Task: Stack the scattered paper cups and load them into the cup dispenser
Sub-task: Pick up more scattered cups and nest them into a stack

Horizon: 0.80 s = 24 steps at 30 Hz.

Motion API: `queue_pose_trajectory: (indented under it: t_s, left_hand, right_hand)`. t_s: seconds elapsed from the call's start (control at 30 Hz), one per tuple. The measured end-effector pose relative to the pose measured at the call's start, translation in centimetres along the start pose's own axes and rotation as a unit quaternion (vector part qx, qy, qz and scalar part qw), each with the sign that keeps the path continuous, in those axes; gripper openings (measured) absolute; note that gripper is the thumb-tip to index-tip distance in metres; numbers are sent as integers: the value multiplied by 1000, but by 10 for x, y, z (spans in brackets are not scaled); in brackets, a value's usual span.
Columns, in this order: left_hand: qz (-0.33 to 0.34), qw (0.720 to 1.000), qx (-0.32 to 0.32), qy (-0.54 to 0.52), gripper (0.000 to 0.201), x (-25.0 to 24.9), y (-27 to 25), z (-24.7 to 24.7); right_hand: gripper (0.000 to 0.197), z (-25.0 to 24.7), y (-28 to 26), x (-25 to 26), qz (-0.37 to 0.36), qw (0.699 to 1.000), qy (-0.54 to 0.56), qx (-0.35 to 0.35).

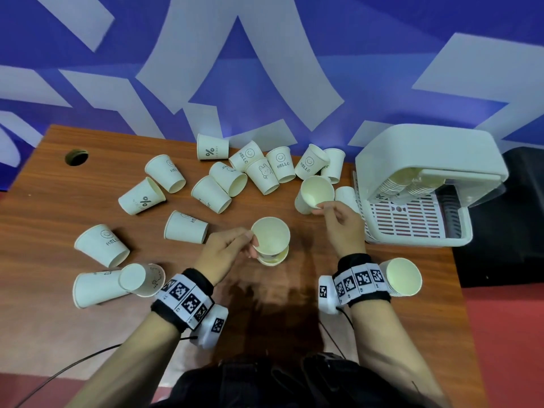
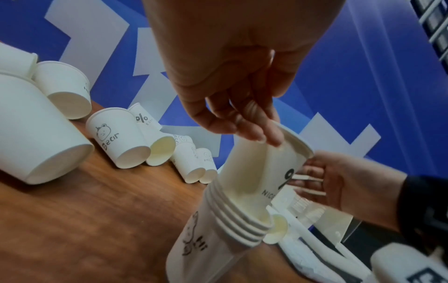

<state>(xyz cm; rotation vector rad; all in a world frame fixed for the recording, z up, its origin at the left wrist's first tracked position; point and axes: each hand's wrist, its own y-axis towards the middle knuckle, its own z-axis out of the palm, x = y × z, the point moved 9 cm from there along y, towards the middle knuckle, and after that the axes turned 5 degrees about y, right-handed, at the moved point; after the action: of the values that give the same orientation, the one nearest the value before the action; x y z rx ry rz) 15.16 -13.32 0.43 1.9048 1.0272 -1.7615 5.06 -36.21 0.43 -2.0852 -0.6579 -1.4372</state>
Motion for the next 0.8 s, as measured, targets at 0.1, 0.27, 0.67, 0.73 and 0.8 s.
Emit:
queue_pose_trajectory:
  t_s: [0.1,0.27,0.67,0.73,0.8]
  left_hand:
    - [-16,999,6,38,29,13,1,3]
    - [-28,998,-52,26,30,20,3,-9]
    - [-161,942,-296,13,30,91,3,-109]
    - [-179,926,-332,15,29,100,0,-123]
    - [-203,910,-363,8,28,107,-4,-133]
  right_hand:
    - [21,-4,-5,8,-8,998,63,0]
    - [20,8,-18,28,-45,988,119,86]
    - [34,54,-35,-1,-1,966,59,252]
    - [32,54,-33,-5,14,969,46,241]
    - [32,50,-27,-9,17,977,27,209]
